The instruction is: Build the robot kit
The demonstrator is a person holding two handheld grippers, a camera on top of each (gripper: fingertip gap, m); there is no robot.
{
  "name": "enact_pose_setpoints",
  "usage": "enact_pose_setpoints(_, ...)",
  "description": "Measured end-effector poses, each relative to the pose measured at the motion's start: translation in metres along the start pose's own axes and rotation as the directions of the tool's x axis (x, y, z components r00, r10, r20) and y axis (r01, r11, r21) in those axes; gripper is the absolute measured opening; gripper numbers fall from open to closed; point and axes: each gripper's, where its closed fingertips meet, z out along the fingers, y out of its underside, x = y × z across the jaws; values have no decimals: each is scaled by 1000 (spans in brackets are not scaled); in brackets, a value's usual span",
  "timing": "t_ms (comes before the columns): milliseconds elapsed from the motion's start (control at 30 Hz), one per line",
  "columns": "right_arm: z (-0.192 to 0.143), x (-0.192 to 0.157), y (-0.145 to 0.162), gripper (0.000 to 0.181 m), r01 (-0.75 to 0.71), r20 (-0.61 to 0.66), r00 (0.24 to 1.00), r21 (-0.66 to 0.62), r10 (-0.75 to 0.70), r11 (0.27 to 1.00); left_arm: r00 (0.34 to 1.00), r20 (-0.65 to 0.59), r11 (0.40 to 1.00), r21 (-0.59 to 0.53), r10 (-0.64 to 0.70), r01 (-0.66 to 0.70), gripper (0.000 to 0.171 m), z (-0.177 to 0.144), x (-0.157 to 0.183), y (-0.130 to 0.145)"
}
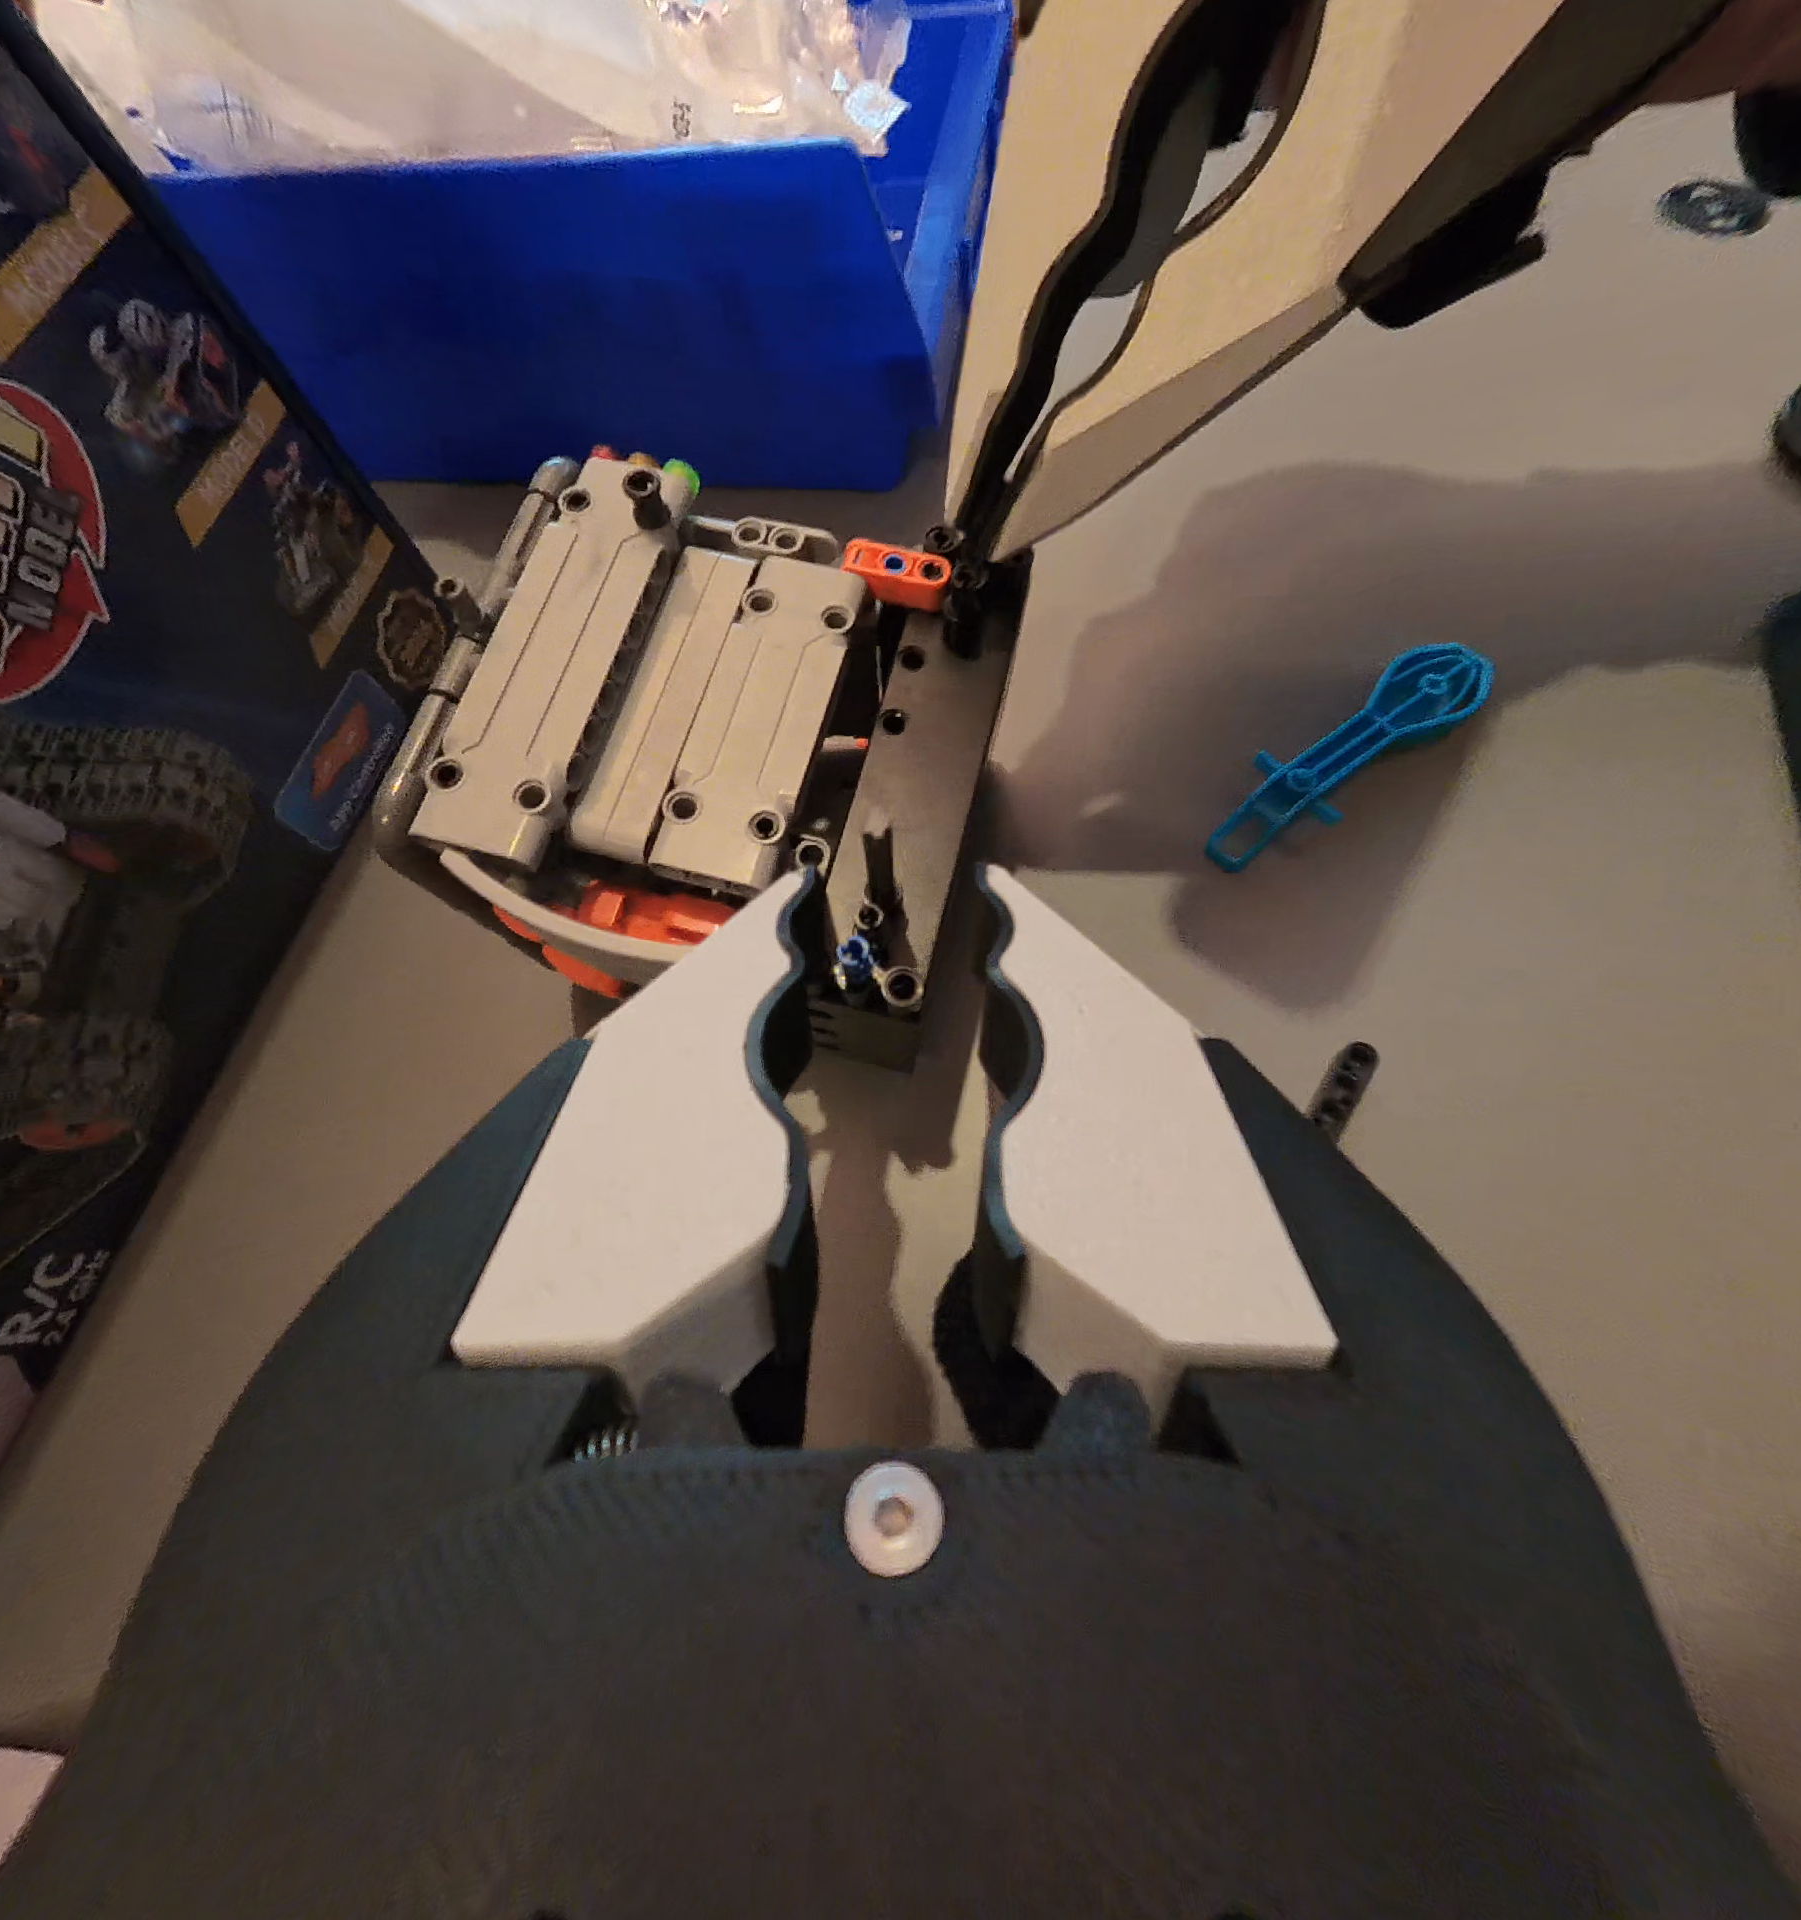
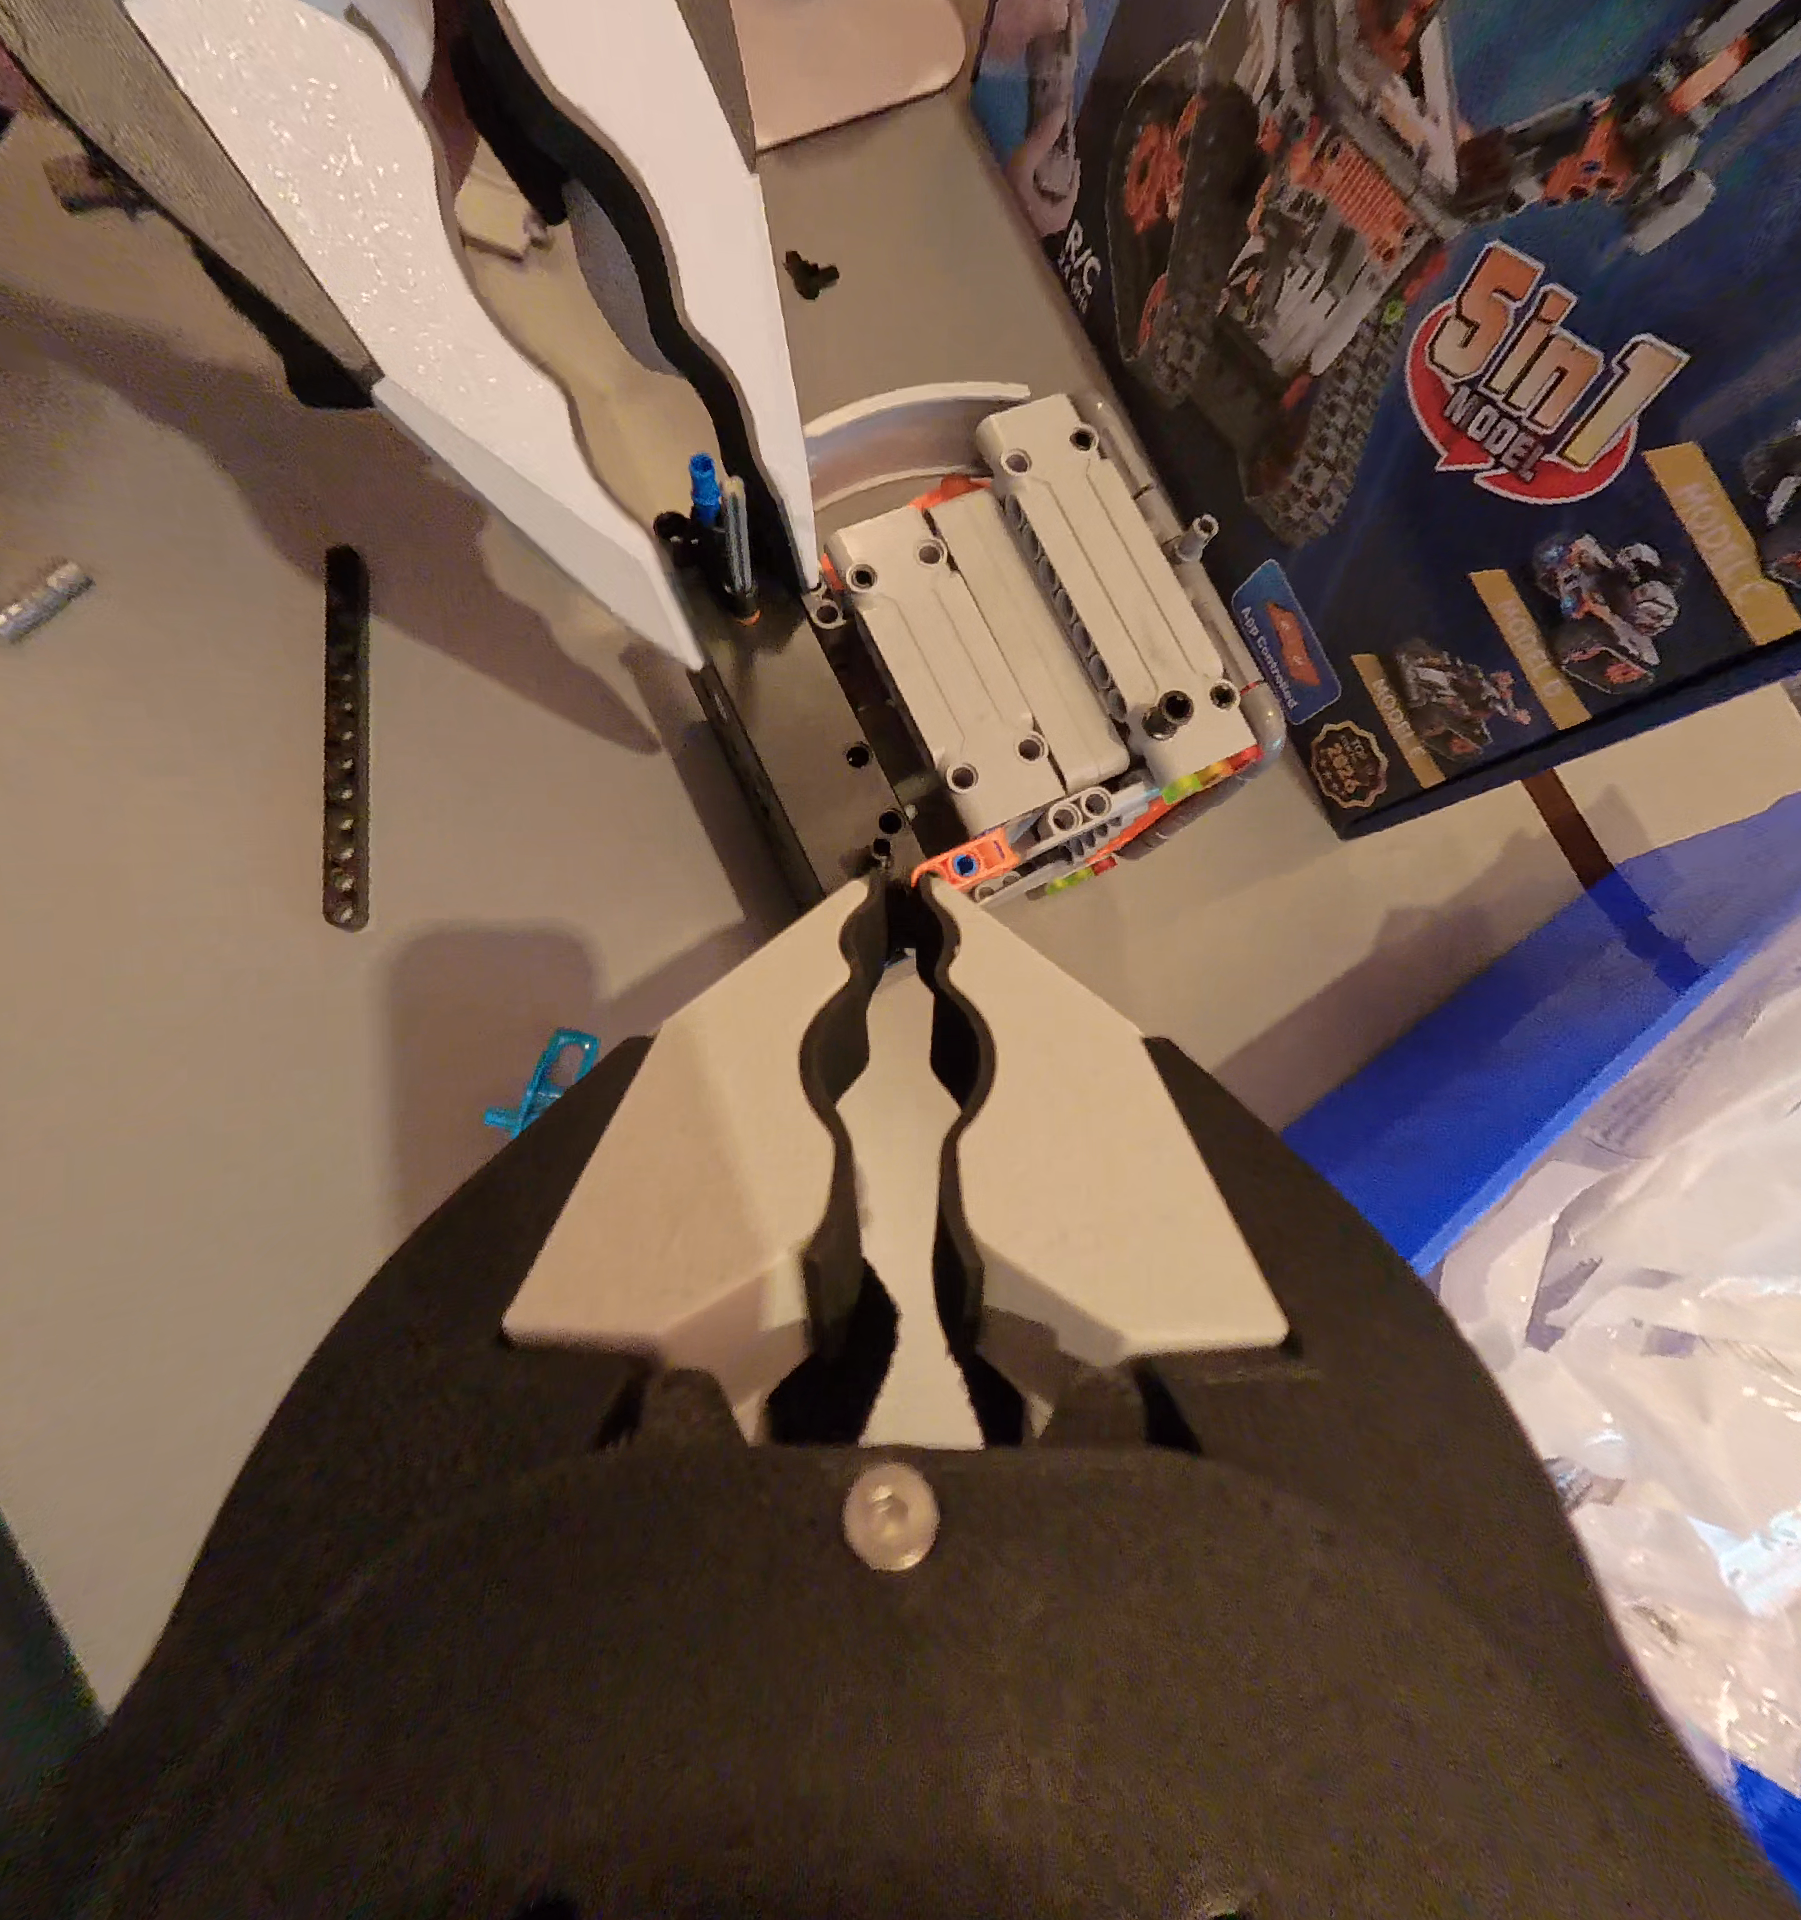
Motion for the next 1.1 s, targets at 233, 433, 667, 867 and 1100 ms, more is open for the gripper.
enact_pose_setpoints(233,3,-1,4,2,79,11,997,-78,-78,994,1000,13,999,32,17,-18,9,2,-4,-2)
enact_pose_setpoints(433,4,2,8,2,141,28,990,-180,-138,974,1000,-4,999,48,12,-12,6,3,-3,-3)
enact_pose_setpoints(667,4,2,9,1,199,113,978,-283,-173,938,1000,-25,998,58,4,-3,5,3,-2,-3)
enact_pose_setpoints(867,4,2,10,1,292,234,948,-363,-216,885,999,-37,998,58,0,2,5,4,-2,-3)
enact_pose_setpoints(1100,6,1,11,1,324,319,928,-441,-191,837,999,-41,998,59,-7,9,5,4,-3,-3)
